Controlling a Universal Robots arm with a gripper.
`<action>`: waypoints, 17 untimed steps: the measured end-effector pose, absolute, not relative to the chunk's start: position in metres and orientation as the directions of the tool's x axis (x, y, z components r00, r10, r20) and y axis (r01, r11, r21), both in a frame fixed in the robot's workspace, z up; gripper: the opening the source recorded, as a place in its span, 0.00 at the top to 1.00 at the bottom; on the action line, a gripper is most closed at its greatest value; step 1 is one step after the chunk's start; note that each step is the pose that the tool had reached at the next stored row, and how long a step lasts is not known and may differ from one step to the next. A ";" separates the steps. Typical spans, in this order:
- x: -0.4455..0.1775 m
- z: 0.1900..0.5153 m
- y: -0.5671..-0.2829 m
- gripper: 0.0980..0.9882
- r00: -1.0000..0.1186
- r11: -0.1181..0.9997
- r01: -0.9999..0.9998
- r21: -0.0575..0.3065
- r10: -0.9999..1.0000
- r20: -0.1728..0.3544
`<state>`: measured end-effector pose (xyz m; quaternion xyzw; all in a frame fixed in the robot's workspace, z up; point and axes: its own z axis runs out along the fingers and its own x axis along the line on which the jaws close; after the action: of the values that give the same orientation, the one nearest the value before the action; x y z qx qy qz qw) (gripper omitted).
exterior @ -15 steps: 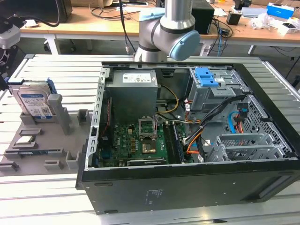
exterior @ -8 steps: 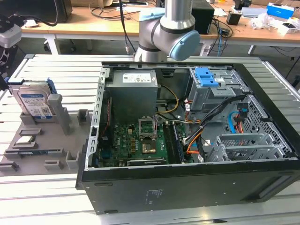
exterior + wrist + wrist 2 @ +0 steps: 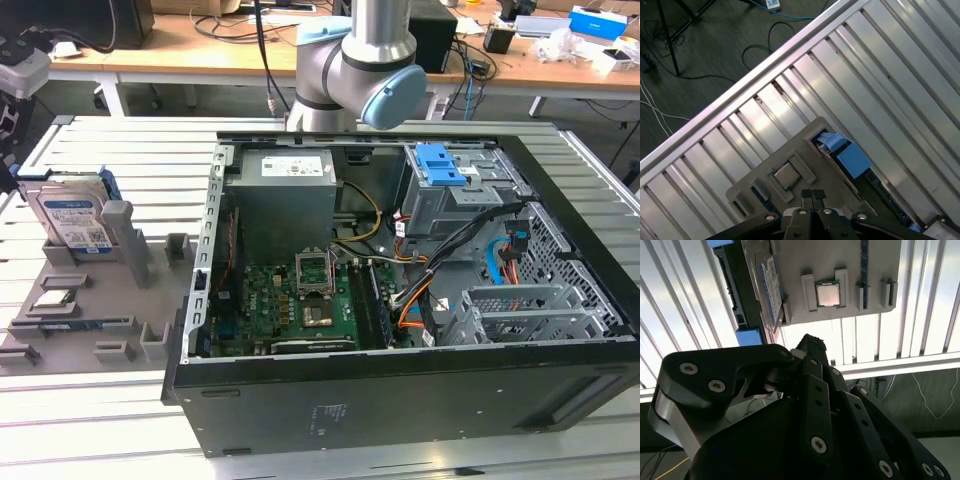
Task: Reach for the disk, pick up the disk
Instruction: 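Pick up the disk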
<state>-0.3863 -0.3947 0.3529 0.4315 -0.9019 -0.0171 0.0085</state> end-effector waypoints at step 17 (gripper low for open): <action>-0.386 0.353 -0.395 0.99 -0.495 0.495 -0.868 0.038 -0.869 0.001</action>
<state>-0.3863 -0.3947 0.3529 0.5023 -0.8645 -0.0164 0.0098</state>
